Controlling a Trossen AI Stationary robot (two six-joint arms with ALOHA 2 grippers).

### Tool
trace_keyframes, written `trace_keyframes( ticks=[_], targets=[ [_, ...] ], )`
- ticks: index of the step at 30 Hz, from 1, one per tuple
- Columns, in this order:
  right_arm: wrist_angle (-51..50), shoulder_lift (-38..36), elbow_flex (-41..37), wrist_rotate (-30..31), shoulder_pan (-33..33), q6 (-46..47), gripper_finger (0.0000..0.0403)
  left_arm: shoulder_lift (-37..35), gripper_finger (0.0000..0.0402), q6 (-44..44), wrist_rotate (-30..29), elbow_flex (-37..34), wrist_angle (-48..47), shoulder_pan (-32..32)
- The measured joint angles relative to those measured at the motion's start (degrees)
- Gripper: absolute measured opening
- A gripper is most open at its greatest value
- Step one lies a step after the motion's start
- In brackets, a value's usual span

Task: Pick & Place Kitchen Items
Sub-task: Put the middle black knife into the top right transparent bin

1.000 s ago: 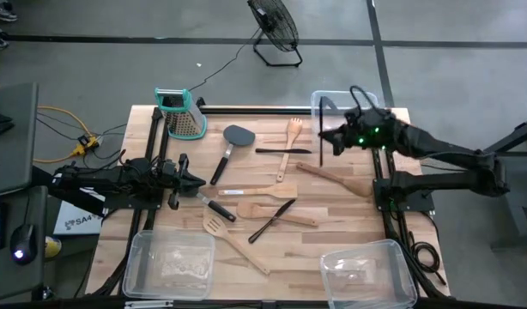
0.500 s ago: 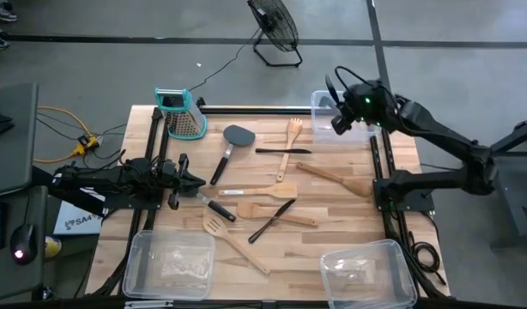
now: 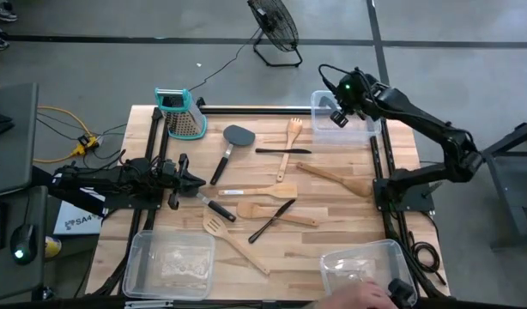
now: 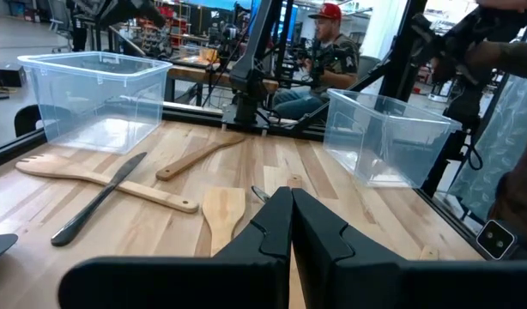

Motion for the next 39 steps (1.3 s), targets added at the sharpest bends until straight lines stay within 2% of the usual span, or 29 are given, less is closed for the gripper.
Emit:
trace_keyframes(
  ticks=[10,15,30,39],
  targets=[
    [-3.32,5.06,0.0,-0.18,-4.24,-1.45,0.0029,0.0,0.0006,0.0,-0.02,0.0,-0.02,0.0],
    [-4.26,6.7,0.0,-2.96,-5.47,-1.59,0.0029,0.0,0.0006,0.0,0.0,0.0,-0.02,-0.02],
    [-8.07,6.87,0.0,-3.12,-6.07,-2.01,0.0046,0.02,0.0006,0.0,0.0,0.0,0.0,0.0],
    [-9.07,6.87,0.0,-3.36,-6.08,-8.26,0.0043,0.02,0.0006,-0.02,-0.02,0.0,0.0,0.0]
  ],
)
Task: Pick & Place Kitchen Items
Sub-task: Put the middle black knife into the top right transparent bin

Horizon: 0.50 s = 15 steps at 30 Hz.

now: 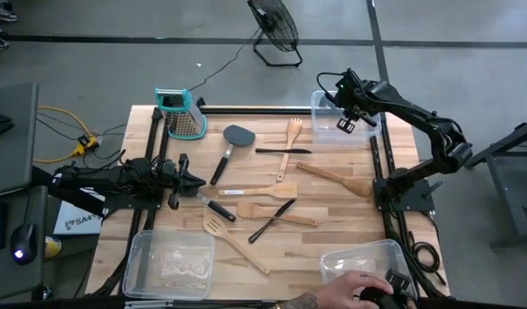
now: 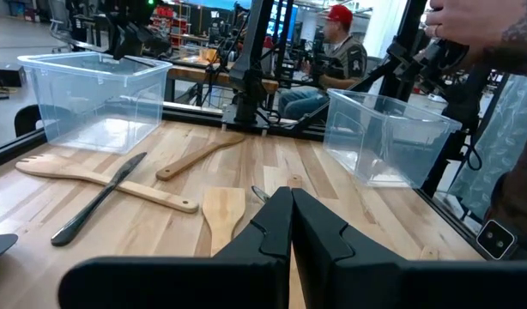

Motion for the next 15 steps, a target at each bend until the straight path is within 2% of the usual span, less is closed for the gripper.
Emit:
trace_keyframes(
  ticks=[4,15],
  targets=[
    [0.02,0.09,0.0,-1.55,-0.84,-3.42,0.0042,-0.01,0.0006,0.02,0.01,0.0,0.0,-0.02],
    [0.06,2.75,0.0,-1.47,-2.5,-2.74,0.0045,-0.01,0.0006,0.02,0.01,0.0,-0.01,-0.02]
  ],
)
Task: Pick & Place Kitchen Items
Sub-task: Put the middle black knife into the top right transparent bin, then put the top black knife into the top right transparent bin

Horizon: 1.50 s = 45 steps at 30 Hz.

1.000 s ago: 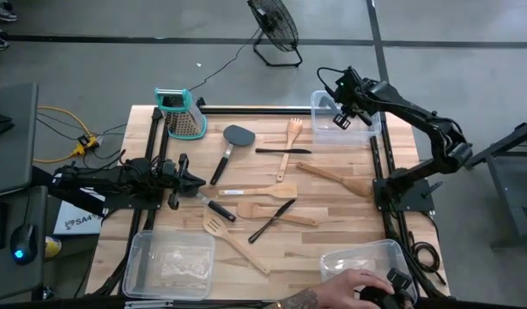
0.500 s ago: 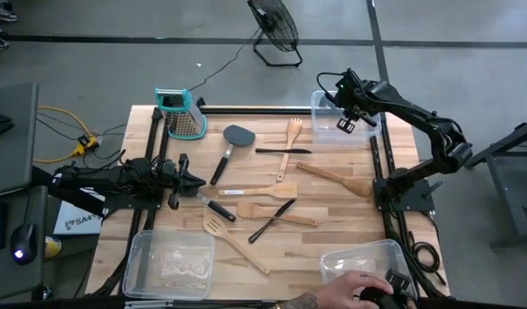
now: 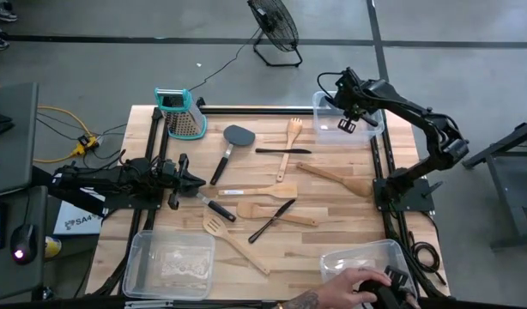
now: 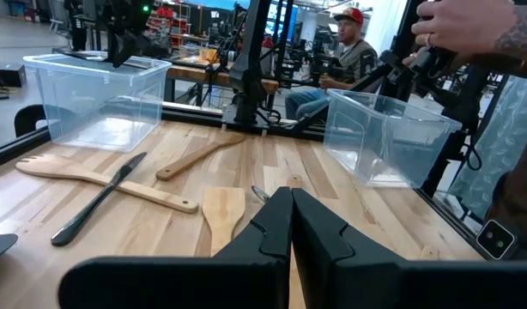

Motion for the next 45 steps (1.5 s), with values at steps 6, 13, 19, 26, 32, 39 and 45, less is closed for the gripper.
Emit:
trace_keyframes(
  ticks=[6,13,19,26,32,39,45],
  targets=[
    [-0.04,0.07,0.0,-0.05,-0.11,-0.26,0.0057,-0.01,0.0006,0.0,0.01,0.0,0.01,0.0],
    [-0.03,0.07,0.0,-2.41,-0.11,-0.44,0.0086,0.01,0.0006,0.0,0.01,0.0,-0.01,0.02],
    [1.61,-0.79,0.0,-2.57,-0.11,0.18,0.0101,0.0,0.0006,-0.01,0.0,0.0,0.01,0.0],
    [6.08,-5.94,0.0,-2.99,0.01,5.75,0.0102,-0.01,0.0006,0.0,0.01,0.0,0.01,0.0],
    [7.54,-11.21,0.0,-9.86,1.46,13.08,0.0102,-0.01,0.0006,0.0,-0.01,0.0,0.0,0.01],
    [7.63,-16.92,0.0,-25.93,5.04,18.26,0.0102,0.0,0.0006,0.0,0.0,0.0,0.01,0.01],
    [7.61,-17.94,0.0,-31.44,10.59,16.58,0.0102,-0.01,0.0006,-0.02,-0.01,0.0,0.01,0.02]
  ],
)
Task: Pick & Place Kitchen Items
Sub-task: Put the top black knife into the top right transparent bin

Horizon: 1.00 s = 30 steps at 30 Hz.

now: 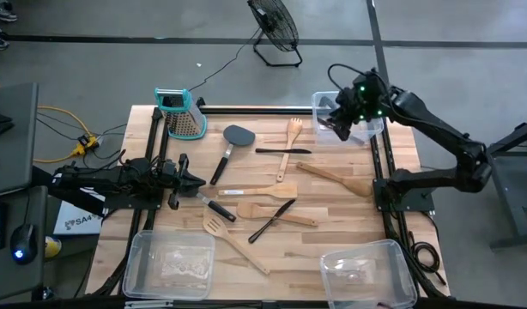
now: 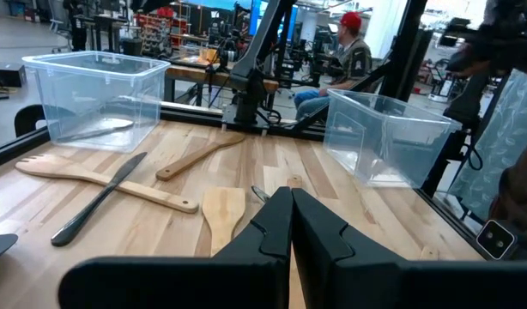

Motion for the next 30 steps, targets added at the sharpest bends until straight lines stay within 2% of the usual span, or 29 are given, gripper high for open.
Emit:
trace_keyframes(
  ticks=[6,12,16,19,30],
  targets=[
    [0.28,0.25,0.0,0.65,7.2,-2.8,0.0111,0.0,0.0006,0.02,0.0,0.0,0.0,-0.02],
    [1.8,4.35,0.26,3.58,13.24,-2.07,0.0174,0.0,0.0006,0.02,0.02,0.0,0.0,0.0],
    [0.48,9.9,4.75,3.94,15.66,-0.28,0.0216,0.01,0.0006,0.0,0.02,0.0,-0.02,-0.01],
    [0.19,14.7,9.16,3.89,16.51,0.45,0.0231,0.02,0.0006,0.02,0.02,0.0,-0.01,-0.01],
    [-1.6,36.28,23.67,5.03,17.24,-0.02,0.0233,0.0,0.0006,0.02,0.02,0.0,0.0,-0.02]
  ],
)
